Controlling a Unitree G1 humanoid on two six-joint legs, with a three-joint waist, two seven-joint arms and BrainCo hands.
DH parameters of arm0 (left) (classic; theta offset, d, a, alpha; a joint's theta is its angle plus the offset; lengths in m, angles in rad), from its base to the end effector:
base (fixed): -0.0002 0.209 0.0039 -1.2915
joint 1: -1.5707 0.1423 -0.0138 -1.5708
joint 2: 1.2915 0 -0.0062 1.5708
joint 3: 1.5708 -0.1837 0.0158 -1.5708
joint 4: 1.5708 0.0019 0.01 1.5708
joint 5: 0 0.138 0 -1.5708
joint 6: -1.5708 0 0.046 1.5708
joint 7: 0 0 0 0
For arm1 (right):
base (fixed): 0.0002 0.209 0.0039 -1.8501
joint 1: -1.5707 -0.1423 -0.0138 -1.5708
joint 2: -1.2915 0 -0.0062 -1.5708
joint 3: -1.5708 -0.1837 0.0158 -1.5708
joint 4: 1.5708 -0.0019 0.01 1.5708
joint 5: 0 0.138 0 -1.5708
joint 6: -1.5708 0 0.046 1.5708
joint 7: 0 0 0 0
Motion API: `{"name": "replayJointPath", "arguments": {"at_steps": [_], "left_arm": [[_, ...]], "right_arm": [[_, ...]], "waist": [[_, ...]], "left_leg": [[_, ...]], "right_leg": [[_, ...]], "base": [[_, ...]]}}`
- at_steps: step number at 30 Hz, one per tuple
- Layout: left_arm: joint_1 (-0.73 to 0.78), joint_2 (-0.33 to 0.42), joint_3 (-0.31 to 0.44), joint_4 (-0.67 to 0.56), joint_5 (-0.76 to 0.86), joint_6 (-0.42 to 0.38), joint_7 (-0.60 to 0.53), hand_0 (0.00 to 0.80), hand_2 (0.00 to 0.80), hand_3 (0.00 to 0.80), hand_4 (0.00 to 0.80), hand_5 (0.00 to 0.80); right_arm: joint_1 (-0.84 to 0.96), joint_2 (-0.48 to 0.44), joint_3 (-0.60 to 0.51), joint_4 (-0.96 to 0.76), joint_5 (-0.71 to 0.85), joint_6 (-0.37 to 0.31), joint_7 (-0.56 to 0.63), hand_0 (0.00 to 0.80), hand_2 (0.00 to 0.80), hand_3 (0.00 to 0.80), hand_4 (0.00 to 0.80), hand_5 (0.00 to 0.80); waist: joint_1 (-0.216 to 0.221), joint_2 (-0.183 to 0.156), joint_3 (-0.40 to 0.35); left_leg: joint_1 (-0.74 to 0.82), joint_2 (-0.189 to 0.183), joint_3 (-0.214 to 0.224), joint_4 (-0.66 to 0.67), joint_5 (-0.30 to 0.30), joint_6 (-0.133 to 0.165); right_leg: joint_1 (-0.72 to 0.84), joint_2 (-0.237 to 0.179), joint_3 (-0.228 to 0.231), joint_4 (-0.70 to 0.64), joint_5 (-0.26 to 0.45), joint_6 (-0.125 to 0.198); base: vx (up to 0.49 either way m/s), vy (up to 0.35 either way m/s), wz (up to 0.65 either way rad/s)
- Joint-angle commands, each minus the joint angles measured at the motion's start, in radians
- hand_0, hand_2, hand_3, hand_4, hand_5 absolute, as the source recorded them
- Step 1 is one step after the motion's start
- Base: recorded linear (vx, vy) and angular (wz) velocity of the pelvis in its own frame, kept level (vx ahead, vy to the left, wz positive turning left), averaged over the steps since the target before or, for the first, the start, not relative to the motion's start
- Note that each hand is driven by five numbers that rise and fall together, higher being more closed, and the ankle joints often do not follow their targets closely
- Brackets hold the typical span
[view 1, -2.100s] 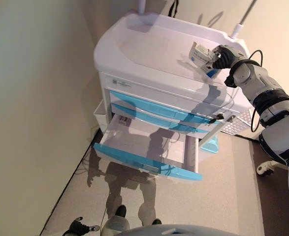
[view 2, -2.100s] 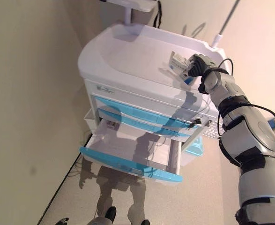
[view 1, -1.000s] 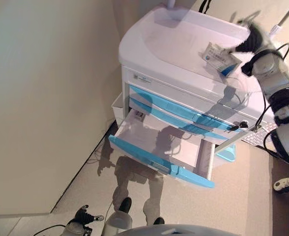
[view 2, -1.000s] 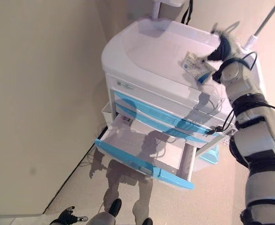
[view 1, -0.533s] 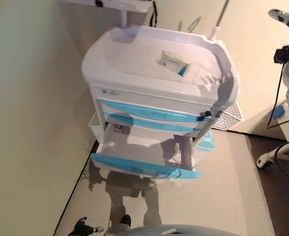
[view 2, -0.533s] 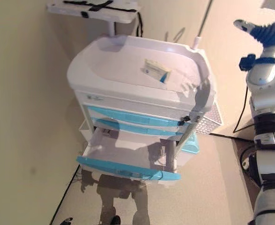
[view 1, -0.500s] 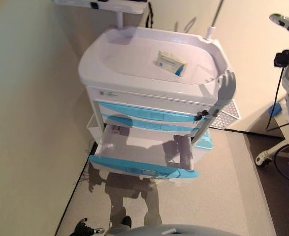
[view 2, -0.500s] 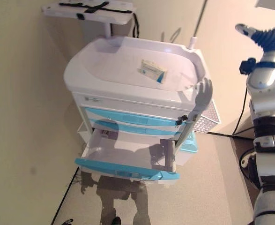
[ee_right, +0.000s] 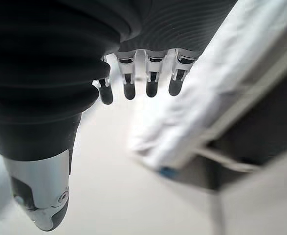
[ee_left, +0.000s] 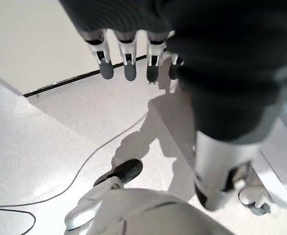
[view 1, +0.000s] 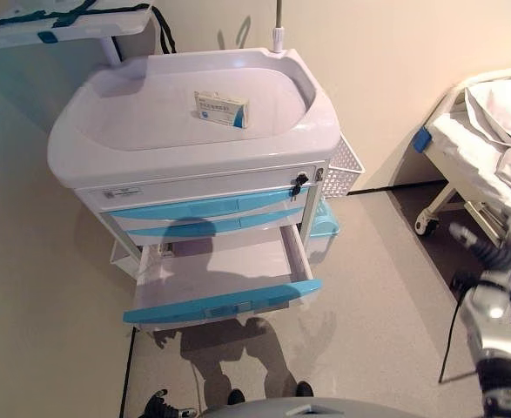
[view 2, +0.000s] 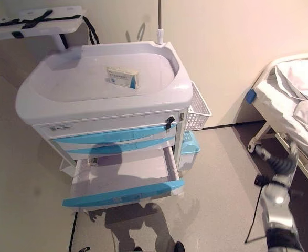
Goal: Open the drawer and pick up the medicine
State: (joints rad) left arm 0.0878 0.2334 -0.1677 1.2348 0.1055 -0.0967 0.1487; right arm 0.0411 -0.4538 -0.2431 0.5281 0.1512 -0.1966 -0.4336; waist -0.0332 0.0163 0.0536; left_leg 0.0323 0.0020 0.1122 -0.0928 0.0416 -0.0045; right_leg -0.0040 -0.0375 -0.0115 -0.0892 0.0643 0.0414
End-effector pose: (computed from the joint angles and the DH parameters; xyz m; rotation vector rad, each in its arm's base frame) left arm 0.0414 0.2208 -0.1199 0.4662 1.2084 0.0456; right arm 0.1599 -0.3097 0.0021 -0.3317 0.2187 -0.7916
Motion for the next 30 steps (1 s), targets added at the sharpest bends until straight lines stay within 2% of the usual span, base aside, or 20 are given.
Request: {"name": "replayJointPath", "arguments": {"at_steps": [1, 3, 4, 6, 7, 9, 11, 15, 18, 19, 22, 23, 30], "left_arm": [[-0.032, 0.008, 0.007, 0.04, 0.036, -0.016, 0.002, 0.0, 0.0, 0.0, 0.0, 0.0], [-0.036, 0.002, -0.002, 0.04, 0.041, -0.019, 0.005, 0.0, 0.0, 0.0, 0.0, 0.0], [-0.036, 0.002, -0.002, 0.04, 0.041, -0.019, 0.005, 0.0, 0.0, 0.0, 0.0, 0.0], [-0.048, 0.009, -0.014, 0.037, 0.038, -0.021, 0.008, 0.0, 0.0, 0.0, 0.0, 0.0], [-0.048, 0.009, -0.013, 0.037, 0.038, -0.021, 0.008, 0.0, 0.0, 0.0, 0.0, 0.0], [-0.062, 0.021, -0.025, 0.019, 0.026, -0.024, 0.016, 0.0, 0.0, 0.0, 0.0, 0.0], [-0.07, 0.026, -0.026, 0.016, 0.021, -0.024, 0.021, 0.0, 0.0, 0.0, 0.0, 0.0], [-0.126, 0.061, -0.048, -0.048, -0.021, -0.039, 0.055, 0.0, 0.0, 0.0, 0.0, 0.0], [-0.142, 0.077, -0.057, -0.083, -0.035, -0.044, 0.062, 0.0, 0.0, 0.0, 0.0, 0.0], [-0.153, 0.097, -0.069, -0.13, -0.041, -0.051, 0.064, 0.0, 0.0, 0.0, 0.0, 0.0], [-0.162, 0.115, -0.083, -0.166, -0.041, -0.056, 0.064, 0.0, 0.0, 0.0, 0.0, 0.0], [-0.167, 0.133, -0.097, -0.219, -0.04, -0.059, 0.058, 0.0, 0.0, 0.0, 0.0, 0.0], [-0.186, 0.169, -0.115, -0.301, -0.043, -0.06, 0.044, 0.0, 0.0, 0.0, 0.0, 0.0]], "right_arm": [[-0.048, 0.01, 0.01, 0.017, -0.039, -0.027, 0.034, 0.0, 0.0, 0.0, 0.0, 0.0], [-0.012, 0.046, 0.054, 0.143, -0.056, -0.015, 0.058, 0.0, 0.0, 0.0, 0.0, 0.0], [-0.013, 0.045, 0.055, 0.145, -0.055, -0.017, 0.058, 0.0, 0.0, 0.0, 0.0, 0.0], [-0.027, 0.062, 0.118, 0.3, -0.058, 0.003, 0.091, 0.0, 0.0, 0.0, 0.0, 0.0], [-0.029, 0.061, 0.118, 0.302, -0.057, 0.002, 0.091, 0.0, 0.0, 0.0, 0.0, 0.0], [-0.062, 0.075, 0.186, 0.436, -0.06, 0.023, 0.128, 0.0, 0.0, 0.0, 0.0, 0.0], [-0.074, 0.078, 0.206, 0.459, -0.06, 0.025, 0.135, 0.0, 0.0, 0.0, 0.0, 0.0], [-0.135, 0.099, 0.285, 0.588, -0.03, 0.036, 0.188, 0.0, 0.0, 0.0, 0.0, 0.0], [-0.162, 0.099, 0.314, 0.618, -0.027, 0.042, 0.206, 0.0, 0.0, 0.0, 0.0, 0.0], [-0.175, 0.095, 0.335, 0.635, -0.021, 0.043, 0.229, 0.0, 0.0, 0.0, 0.0, 0.0], [-0.182, 0.094, 0.354, 0.662, -0.011, 0.046, 0.257, 0.0, 0.0, 0.0, 0.0, 0.0], [-0.183, 0.092, 0.369, 0.68, -0.011, 0.049, 0.283, 0.0, 0.0, 0.0, 0.0, 0.0], [-0.204, 0.08, 0.398, 0.679, -0.036, 0.052, 0.298, 0.0, 0.0, 0.0, 0.0, 0.0]], "waist": [[0.02, -0.011, -0.005], [0.009, 0.001, 0.01], [0.008, 0.001, 0.01], [0.006, 0.008, 0.027], [0.005, 0.008, 0.027], [0.008, 0.013, 0.057], [0.008, 0.013, 0.068], [0.018, 0.012, 0.159], [0.022, 0.006, 0.192], [0.03, -0.001, 0.224], [0.037, -0.005, 0.235], [0.04, -0.005, 0.246], [0.041, -0.001, 0.259]], "left_leg": [[-0.007, -0.07, -0.025, 0.007, -0.045, 0.046], [-0.013, -0.073, -0.029, 0.006, -0.041, 0.044], [-0.014, -0.074, -0.029, 0.006, -0.041, 0.044], [-0.027, -0.075, -0.035, 0.006, -0.034, 0.041], [-0.028, -0.076, -0.036, 0.006, -0.034, 0.041], [-0.047, -0.077, -0.046, 0.006, -0.023, 0.04], [-0.055, -0.075, -0.049, 0.006, -0.019, 0.04], [-0.14, -0.08, -0.075, 0.064, -0.009, 0.047], [-0.2, -0.084, -0.084, 0.13, -0.018, 0.051], [-0.27, -0.089, -0.09, 0.213, -0.033, 0.052], [-0.335, -0.097, -0.103, 0.276, -0.048, 0.052], [-0.386, -0.104, -0.112, 0.334, -0.065, 0.053], [-0.493, -0.105, -0.11, 0.435, -0.091, 0.056]], "right_leg": [[-0.037, -0.02, -0.024, 0.079, -0.005, 0.067], [-0.044, -0.026, -0.031, 0.085, -0.005, 0.067], [-0.044, -0.026, -0.032, 0.085, -0.005, 0.067], [-0.055, -0.029, -0.044, 0.089, -0.005, 0.067], [-0.056, -0.029, -0.045, 0.089, -0.005, 0.067], [-0.078, -0.032, -0.059, 0.104, -0.008, 0.064], [-0.09, -0.033, -0.065, 0.115, -0.011, 0.063], [-0.18, -0.041, -0.093, 0.214, -0.039, 0.044], [-0.228, -0.051, -0.101, 0.266, -0.051, 0.036], [-0.28, -0.062, -0.106, 0.328, -0.065, 0.027], [-0.334, -0.075, -0.114, 0.387, -0.085, 0.018], [-0.375, -0.087, -0.118, 0.449, -0.107, 0.01], [-0.474, -0.097, -0.119, 0.555, -0.141, -0.004]], "base": [[0.0, 0.0, 0.0], [-0.013, 0.018, 0.0], [0.0, 0.0, 0.0], [-0.039, 0.006, 0.01], [-0.072, 0.003, 0.01], [-0.078, 0.002, 0.04], [-0.067, -0.008, 0.04], [-0.156, -0.013, 0.1], [-0.163, -0.038, 0.3], [-0.101, -0.035, 0.21], [-0.096, -0.051, 0.19], [-0.052, -0.037, 0.33], [-0.041, -0.014, 0.2]]}}
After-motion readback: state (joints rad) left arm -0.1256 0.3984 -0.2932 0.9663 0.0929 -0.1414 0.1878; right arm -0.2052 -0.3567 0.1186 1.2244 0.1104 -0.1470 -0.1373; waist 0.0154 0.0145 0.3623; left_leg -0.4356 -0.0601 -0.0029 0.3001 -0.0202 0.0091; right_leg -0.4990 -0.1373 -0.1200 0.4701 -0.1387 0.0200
